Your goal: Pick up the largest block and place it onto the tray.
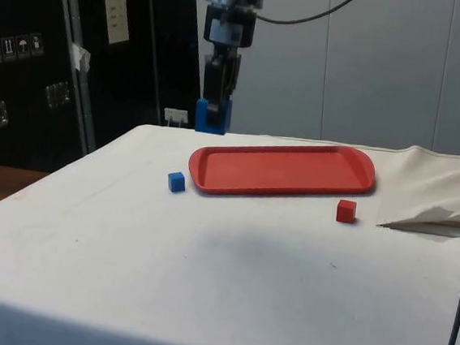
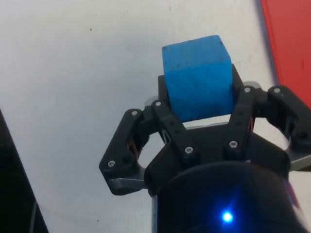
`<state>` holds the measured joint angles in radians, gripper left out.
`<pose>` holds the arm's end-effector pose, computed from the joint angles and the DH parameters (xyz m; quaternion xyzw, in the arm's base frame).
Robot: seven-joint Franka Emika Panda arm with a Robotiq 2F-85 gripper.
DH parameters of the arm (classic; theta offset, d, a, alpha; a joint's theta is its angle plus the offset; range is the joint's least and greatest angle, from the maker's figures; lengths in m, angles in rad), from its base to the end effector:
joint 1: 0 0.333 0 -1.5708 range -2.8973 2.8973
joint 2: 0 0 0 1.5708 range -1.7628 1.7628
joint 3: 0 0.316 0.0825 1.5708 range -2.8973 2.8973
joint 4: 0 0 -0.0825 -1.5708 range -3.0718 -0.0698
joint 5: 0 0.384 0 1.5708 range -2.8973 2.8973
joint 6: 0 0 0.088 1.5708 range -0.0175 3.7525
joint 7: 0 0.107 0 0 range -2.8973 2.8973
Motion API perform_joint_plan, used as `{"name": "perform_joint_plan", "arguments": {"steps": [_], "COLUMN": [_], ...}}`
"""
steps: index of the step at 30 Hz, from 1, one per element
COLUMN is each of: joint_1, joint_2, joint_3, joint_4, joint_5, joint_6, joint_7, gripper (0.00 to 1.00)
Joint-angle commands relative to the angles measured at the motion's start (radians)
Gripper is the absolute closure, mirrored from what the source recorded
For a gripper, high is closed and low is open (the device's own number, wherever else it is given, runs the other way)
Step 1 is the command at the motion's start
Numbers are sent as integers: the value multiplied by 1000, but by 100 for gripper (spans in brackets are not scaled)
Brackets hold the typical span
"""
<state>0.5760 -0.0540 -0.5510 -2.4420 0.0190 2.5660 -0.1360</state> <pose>0.4937 0.0123 0.3357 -0.9936 -0.0718 -0.0858 0.0152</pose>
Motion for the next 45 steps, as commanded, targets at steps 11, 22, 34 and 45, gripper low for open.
{"name": "perform_joint_plan", "arguments": {"steps": [11, 22, 34, 45], "joint_1": [-10, -18, -27, -29], "joint_2": [2, 27, 74, 189], "joint_3": [-60, -138, -213, -274], "joint_4": [-4, -3, 2, 15], "joint_5": [3, 12, 37, 143], "joint_6": [-1, 0, 4, 42], "joint_7": [-73, -156, -243, -367], "gripper": [100, 100, 100, 100]}}
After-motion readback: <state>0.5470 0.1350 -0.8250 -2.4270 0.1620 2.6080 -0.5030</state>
